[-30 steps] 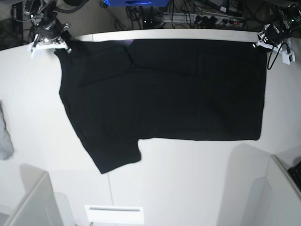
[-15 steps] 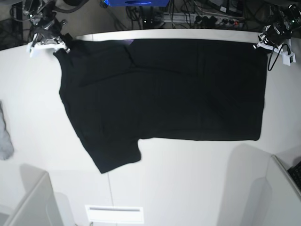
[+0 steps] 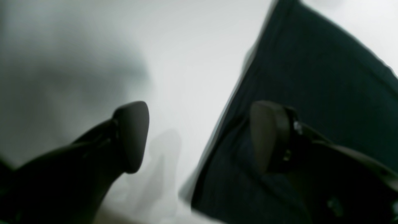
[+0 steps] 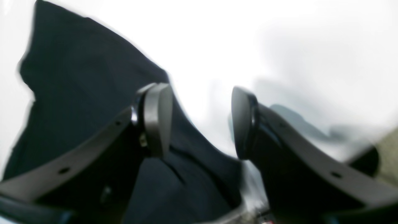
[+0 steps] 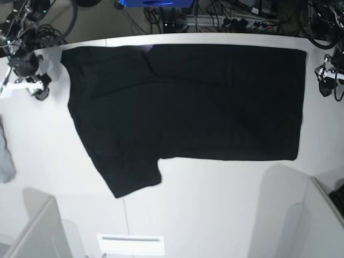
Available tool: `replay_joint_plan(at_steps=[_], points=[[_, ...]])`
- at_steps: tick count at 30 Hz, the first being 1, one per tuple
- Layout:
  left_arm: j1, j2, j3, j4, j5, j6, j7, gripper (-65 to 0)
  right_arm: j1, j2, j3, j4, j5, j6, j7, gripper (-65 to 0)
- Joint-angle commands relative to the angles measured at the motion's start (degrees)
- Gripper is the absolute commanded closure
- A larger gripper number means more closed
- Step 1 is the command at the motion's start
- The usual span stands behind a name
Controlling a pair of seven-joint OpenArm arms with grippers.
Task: Fold the T-shirt properly
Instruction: 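Move both grippers to the hem corners of the shirt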
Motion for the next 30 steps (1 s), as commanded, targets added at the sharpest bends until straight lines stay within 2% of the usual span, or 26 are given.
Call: replay_joint_plan(at_steps=[1, 5, 8, 11, 16, 18, 21, 22, 24, 26, 27, 30], points=[[-1.07, -2.07, 0.80, 0.64, -0.72, -0.37, -1.27, -46.6, 1.38, 1.60, 0.32, -0.60, -0.13, 0.15, 0.88, -29.3], [-4.14, -5.77, 6.07, 0.64, -0.72, -0.37, -1.27, -46.2, 8.06, 4.15, 0.05, -6.05, -0.13, 0.77, 0.88, -29.4], [-7.31, -6.29, 8.97, 0.38, -0.63, -0.19, -1.27, -46.2, 13.51, 6.53, -2.50, -12.03, -0.13, 5.69, 0.88, -29.4], [-10.65, -6.21, 9.67, -3.40, -0.54, -0.19, -1.36, -45.7, 18.79, 8.29, -6.72, -17.83, -0.13, 8.51, 0.88, -29.3], [-12.93, -6.56, 9.67, -7.97, -0.54, -0.10, -1.54, -34.9, 27.76, 11.10, -15.24, -26.10, -0.13, 8.77, 1.23, -29.6], [-13.37, -6.56, 9.67, -7.53, -0.54, -0.10, -1.54, -28.3, 31.98, 12.24, -19.29, -30.58, -0.13, 8.77, 1.23, -34.1], [-13.46, -6.56, 9.50, -7.97, -0.54, -0.10, -1.54, -23.2, 38.22, 12.77, -23.95, -37.61, -0.13, 9.74, 1.32, -39.6], [-13.20, -6.56, 9.59, -7.88, -0.54, -0.10, -1.54, -22.4, 40.24, 12.68, -25.18, -40.43, -0.13, 11.76, 1.32, -39.9], [-13.02, -6.56, 9.50, -7.71, -0.54, -0.10, -1.54, -22.4, 44.46, 12.51, -25.71, -45.96, -0.13, 18.26, 1.32, -39.8], [-12.76, -6.56, 9.32, -7.97, -0.54, -0.10, -1.45, -22.4, 48.24, 12.33, -25.97, -52.47, -0.13, 23.28, 1.67, -39.8], [-12.23, -6.56, 9.32, -7.88, -0.54, -0.10, -1.45, -22.4, 50.44, 11.98, -26.32, -55.90, -0.13, 24.77, 2.55, -39.8], [-10.82, -6.56, 9.24, -7.53, -0.54, -0.10, -1.45, -22.4, 54.66, 11.89, -30.28, -62.84, -0.22, 25.47, 6.25, -40.2]])
